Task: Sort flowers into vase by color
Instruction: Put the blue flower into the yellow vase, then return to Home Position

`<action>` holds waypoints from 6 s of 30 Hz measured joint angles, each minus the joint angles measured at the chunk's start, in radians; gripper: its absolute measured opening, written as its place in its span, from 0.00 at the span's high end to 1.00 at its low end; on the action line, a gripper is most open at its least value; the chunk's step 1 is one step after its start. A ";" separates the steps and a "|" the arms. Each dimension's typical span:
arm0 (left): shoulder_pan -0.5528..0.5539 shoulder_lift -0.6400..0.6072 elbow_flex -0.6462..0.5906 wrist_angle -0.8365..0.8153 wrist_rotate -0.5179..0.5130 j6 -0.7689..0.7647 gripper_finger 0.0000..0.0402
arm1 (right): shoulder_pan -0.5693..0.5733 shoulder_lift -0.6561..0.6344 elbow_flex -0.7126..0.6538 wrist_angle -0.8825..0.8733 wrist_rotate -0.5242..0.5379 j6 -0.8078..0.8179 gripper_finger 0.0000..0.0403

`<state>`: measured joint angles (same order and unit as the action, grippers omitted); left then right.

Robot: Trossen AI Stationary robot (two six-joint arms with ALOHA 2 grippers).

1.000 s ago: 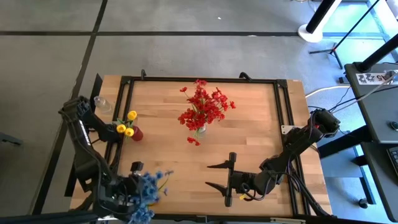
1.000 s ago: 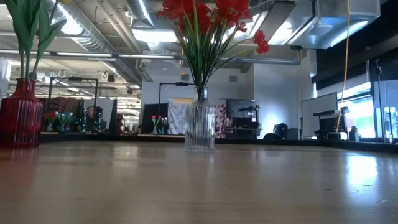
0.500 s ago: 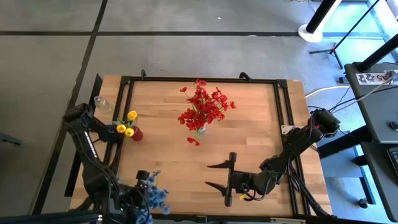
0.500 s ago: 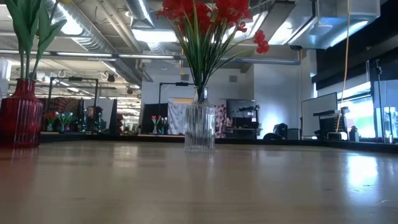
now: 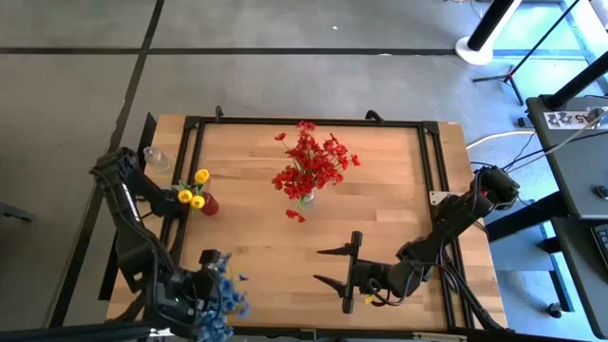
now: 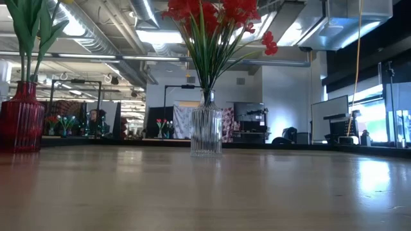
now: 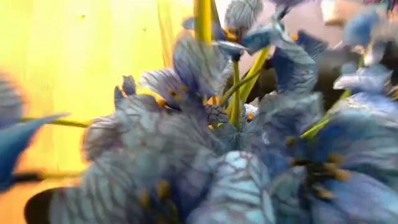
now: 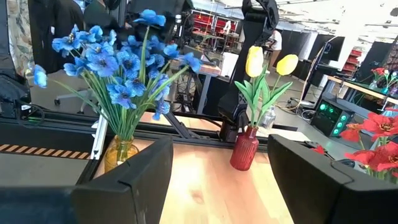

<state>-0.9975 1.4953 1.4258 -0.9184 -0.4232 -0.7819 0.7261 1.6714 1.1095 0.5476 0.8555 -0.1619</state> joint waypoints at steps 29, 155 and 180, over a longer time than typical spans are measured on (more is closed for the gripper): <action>0.050 -0.122 0.002 -0.070 0.054 -0.012 0.97 | 0.000 0.000 0.000 0.000 -0.001 -0.003 0.36; 1.122 -1.384 -1.313 0.547 -1.006 -0.281 0.94 | -0.150 -0.007 0.000 -0.198 -0.106 0.243 0.36; 1.075 -1.384 -1.313 0.542 -1.139 -0.035 0.94 | -0.108 -0.007 0.000 -0.201 -0.078 0.220 0.36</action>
<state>0.0772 0.1108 0.1123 -0.3763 -1.5620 -0.8173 0.6185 1.6642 1.1091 0.3462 0.7775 0.0581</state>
